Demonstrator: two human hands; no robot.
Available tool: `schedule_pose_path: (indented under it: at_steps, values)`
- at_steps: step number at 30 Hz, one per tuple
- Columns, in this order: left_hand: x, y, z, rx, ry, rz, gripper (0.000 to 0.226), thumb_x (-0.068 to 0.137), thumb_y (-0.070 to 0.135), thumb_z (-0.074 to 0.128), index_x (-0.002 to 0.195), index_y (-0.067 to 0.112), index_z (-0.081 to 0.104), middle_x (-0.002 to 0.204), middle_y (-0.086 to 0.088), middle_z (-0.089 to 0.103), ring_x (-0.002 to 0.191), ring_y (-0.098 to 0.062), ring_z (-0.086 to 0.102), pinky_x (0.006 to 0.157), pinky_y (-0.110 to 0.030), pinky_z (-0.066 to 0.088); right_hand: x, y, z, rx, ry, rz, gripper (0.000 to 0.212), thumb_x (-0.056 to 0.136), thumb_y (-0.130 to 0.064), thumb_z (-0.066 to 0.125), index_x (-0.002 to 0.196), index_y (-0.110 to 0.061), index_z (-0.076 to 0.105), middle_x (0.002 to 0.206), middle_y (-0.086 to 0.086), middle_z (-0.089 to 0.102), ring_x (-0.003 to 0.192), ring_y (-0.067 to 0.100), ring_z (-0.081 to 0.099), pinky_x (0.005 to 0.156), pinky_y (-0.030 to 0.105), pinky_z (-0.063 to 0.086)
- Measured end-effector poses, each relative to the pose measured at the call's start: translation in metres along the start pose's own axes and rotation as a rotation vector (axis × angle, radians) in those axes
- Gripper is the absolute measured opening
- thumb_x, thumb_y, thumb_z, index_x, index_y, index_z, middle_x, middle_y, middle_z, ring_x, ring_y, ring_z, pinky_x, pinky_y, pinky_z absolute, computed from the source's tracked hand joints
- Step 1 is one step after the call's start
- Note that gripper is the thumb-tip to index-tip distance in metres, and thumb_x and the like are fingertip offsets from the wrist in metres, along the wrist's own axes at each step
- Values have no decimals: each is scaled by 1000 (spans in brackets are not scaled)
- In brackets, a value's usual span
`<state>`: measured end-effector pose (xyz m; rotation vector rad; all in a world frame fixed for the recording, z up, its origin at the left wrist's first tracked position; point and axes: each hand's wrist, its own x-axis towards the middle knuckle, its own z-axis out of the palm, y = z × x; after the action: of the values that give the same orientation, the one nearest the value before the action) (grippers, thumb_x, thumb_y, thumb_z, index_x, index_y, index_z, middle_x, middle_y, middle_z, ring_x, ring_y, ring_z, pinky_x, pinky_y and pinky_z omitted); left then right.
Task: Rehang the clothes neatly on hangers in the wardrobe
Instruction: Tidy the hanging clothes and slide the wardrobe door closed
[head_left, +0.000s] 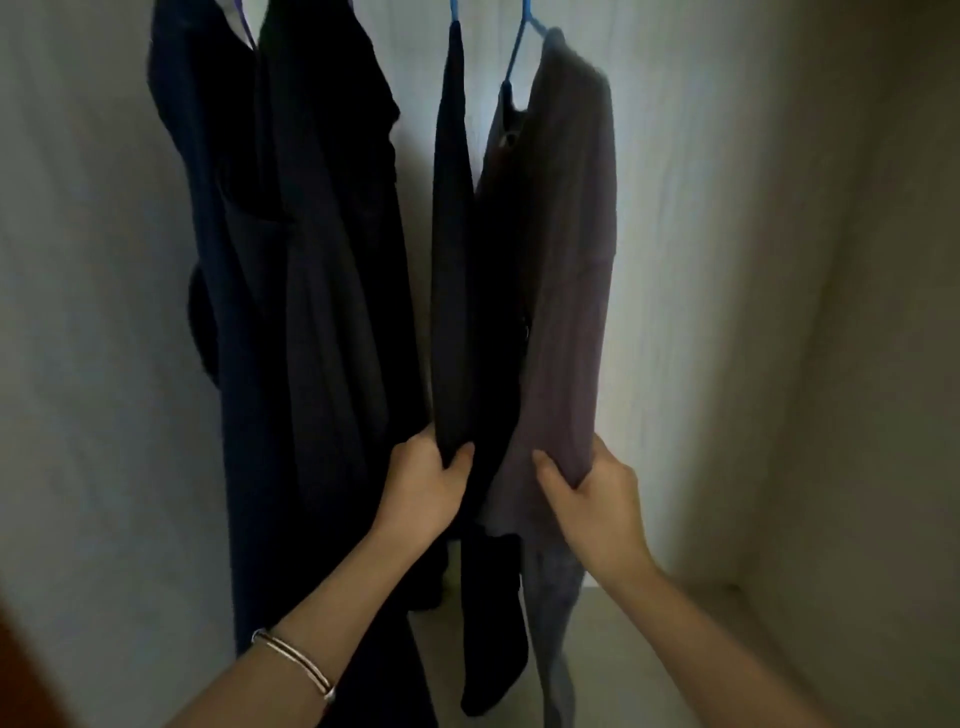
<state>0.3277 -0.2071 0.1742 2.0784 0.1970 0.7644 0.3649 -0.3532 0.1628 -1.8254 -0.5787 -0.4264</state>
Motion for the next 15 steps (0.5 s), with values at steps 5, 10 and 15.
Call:
schedule_pose_path:
  at_steps: [5, 10, 15]
  values:
    - [-30, -49, 18, -70, -46, -109, 17, 89, 15, 58, 98, 4, 67, 78, 7, 63, 78, -11, 62, 60, 1, 44, -35, 42, 4, 27, 9, 246, 22, 83, -23, 66, 97, -10, 56, 81, -2, 64, 73, 13, 60, 61, 16, 47]
    - [-63, -86, 38, 24, -330, -296, 22, 90, 14, 55, 110, 8, 62, 98, -3, 65, 92, -13, 60, 83, -23, 46, -74, 90, 1, -49, -224, 510, 28, 80, -15, 69, 99, -19, 50, 84, -2, 57, 75, 13, 56, 62, 12, 44]
    - [-133, -114, 85, 343, -812, -282, 23, 93, 20, 47, 100, 8, 64, 102, -7, 69, 95, -17, 63, 85, -29, 49, -178, 146, -17, -275, -606, 791, 21, 86, -21, 59, 106, -16, 64, 89, -3, 55, 84, 8, 52, 56, 0, 33]
